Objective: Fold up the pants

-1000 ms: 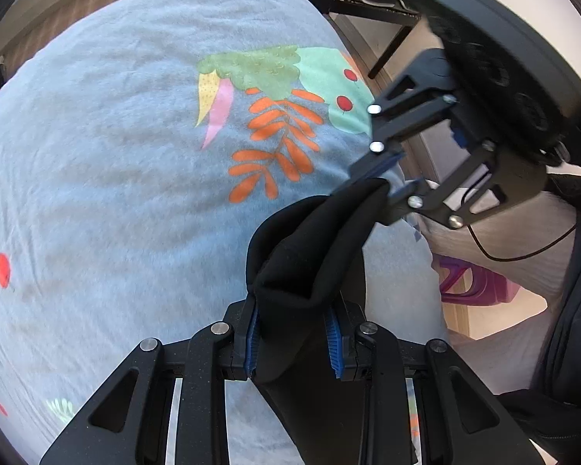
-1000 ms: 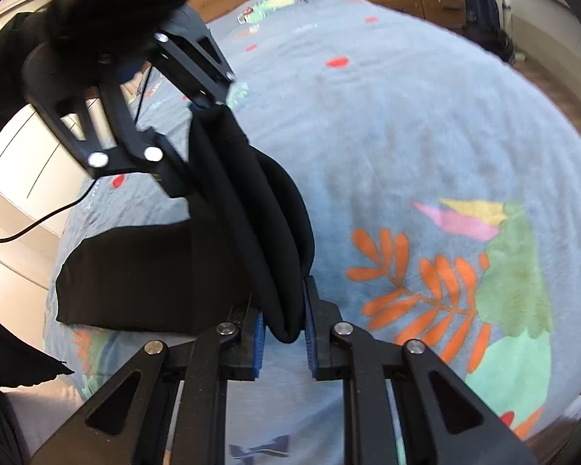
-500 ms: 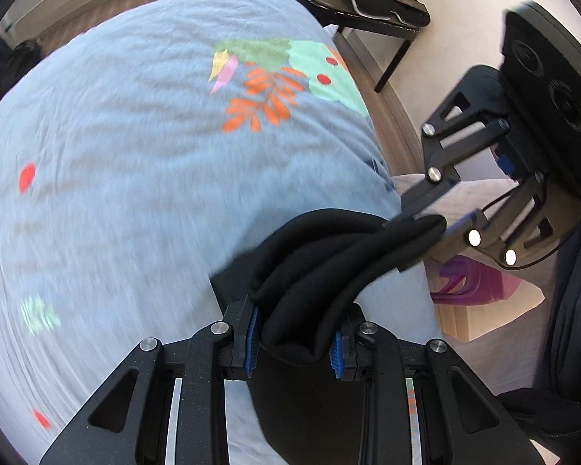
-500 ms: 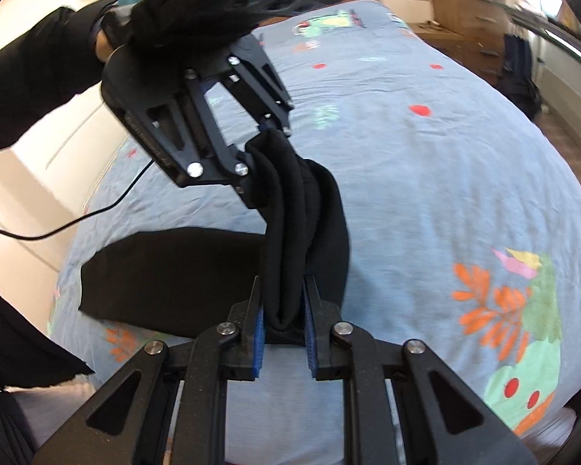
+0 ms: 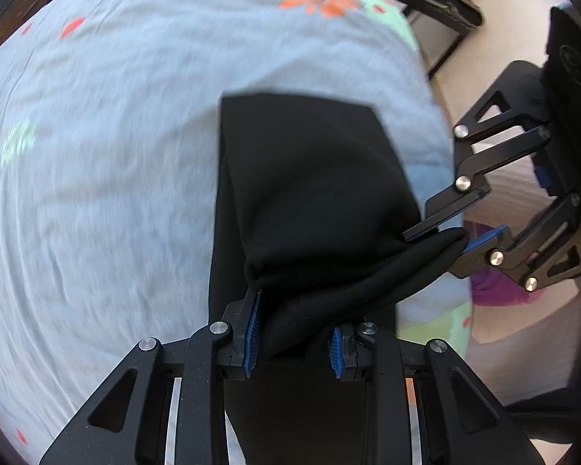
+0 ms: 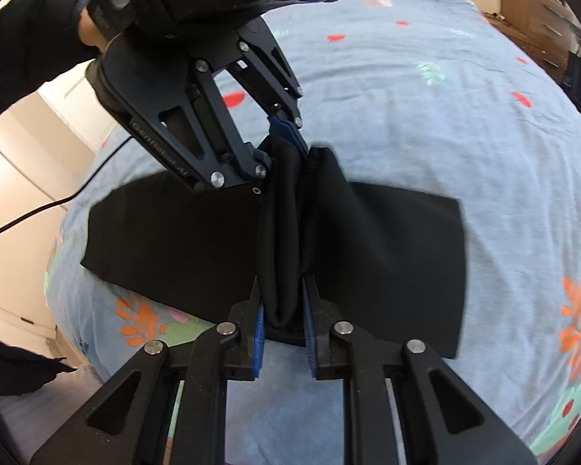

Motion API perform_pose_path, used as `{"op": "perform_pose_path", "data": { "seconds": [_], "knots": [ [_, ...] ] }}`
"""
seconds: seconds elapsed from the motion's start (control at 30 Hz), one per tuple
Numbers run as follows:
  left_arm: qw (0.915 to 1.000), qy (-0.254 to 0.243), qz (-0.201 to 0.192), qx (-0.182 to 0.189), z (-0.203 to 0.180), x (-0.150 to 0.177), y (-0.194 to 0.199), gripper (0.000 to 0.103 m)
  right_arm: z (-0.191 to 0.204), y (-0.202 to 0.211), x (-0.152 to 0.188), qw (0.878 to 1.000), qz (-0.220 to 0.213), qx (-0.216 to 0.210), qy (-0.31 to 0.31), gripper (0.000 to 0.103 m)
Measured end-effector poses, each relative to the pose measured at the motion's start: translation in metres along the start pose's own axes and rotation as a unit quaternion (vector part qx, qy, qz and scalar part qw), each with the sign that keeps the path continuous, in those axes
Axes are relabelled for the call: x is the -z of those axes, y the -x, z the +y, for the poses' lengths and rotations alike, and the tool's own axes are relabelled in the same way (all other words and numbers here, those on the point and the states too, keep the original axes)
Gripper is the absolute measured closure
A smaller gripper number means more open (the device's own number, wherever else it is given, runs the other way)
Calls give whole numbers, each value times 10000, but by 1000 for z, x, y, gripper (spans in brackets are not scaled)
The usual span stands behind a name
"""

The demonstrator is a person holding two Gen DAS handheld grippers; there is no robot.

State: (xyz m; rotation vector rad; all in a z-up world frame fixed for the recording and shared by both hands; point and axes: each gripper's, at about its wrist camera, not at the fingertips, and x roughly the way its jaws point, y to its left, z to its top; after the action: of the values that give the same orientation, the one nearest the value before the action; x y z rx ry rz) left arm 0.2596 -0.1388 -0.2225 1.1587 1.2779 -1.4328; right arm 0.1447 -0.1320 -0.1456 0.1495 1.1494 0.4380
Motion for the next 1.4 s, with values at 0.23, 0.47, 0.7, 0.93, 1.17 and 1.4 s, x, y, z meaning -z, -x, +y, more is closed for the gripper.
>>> {"op": "perform_pose_path", "data": {
  "seconds": [0.23,0.47,0.7,0.93,1.17,1.4],
  "knots": [
    [9963,828,-187,-145,14,32,-22,76,-1,-44,4,9992,370,102,-143,103],
    [9897,1361,-348,-262,13,64,-17,72,-1,-63,4,9976,687,107,-57,103],
    [9606,2523,-1125,-292,19,92,24,63,3,-25,-9,9976,676,-120,15,91],
    [8980,3868,-2060,-405,4,87,59,53,1,19,-30,9983,381,164,409,54],
    [8519,4774,-2102,-467,5,67,36,52,-37,15,-36,9928,476,989,487,52],
    [7943,5799,-1710,-594,15,84,-16,50,-54,-16,-29,9888,606,1278,485,51]
  ]
}}
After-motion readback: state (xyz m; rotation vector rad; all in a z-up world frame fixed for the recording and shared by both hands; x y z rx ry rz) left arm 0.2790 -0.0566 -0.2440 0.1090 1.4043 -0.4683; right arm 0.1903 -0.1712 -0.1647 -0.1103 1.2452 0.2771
